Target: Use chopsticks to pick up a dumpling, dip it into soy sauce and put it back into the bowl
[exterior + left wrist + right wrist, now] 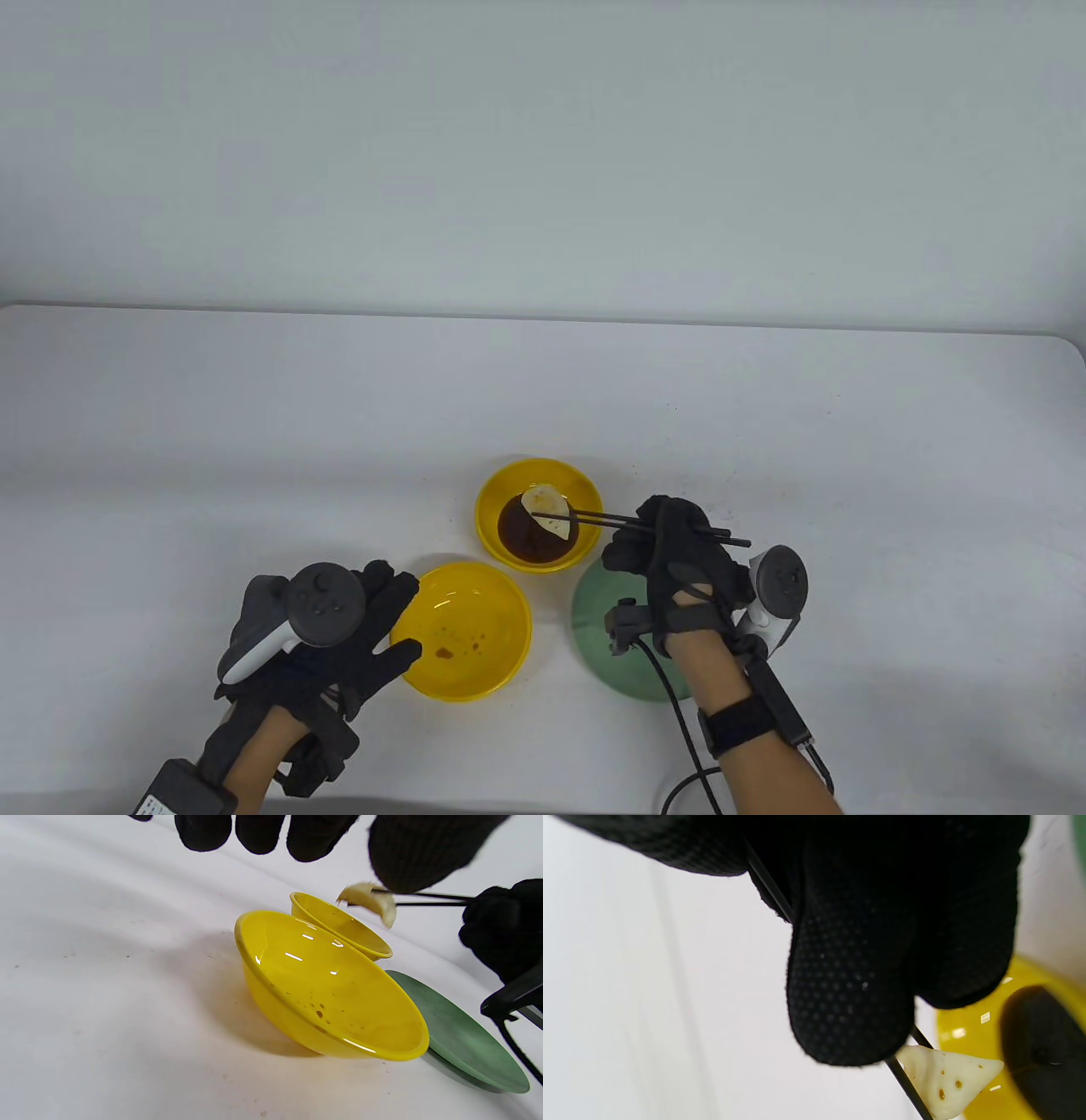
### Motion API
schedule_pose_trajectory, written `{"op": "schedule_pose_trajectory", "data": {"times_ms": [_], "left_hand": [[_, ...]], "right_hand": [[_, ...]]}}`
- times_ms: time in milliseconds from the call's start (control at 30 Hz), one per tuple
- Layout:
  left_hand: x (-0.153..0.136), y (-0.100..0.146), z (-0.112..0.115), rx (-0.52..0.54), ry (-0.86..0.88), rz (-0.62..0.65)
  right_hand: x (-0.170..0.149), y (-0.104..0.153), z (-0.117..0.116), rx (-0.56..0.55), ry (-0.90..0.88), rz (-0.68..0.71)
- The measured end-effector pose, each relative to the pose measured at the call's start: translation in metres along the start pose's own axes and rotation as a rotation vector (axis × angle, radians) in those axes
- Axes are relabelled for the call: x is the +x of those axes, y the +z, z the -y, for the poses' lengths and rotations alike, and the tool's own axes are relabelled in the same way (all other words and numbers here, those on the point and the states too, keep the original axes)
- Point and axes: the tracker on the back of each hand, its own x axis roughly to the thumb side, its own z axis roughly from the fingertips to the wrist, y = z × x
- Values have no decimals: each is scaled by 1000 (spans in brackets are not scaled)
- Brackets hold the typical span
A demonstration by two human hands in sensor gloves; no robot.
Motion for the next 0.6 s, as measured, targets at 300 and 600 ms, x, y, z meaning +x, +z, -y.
{"op": "schedule_pose_trajectory", "data": {"times_ms": [300, 600], "left_hand": [[1, 1, -1, 1, -6, 5], [1, 1, -1, 0, -3, 3]], "right_hand": [[8, -1, 3, 16, 9, 28], [16, -1, 8, 44, -32, 40]]}}
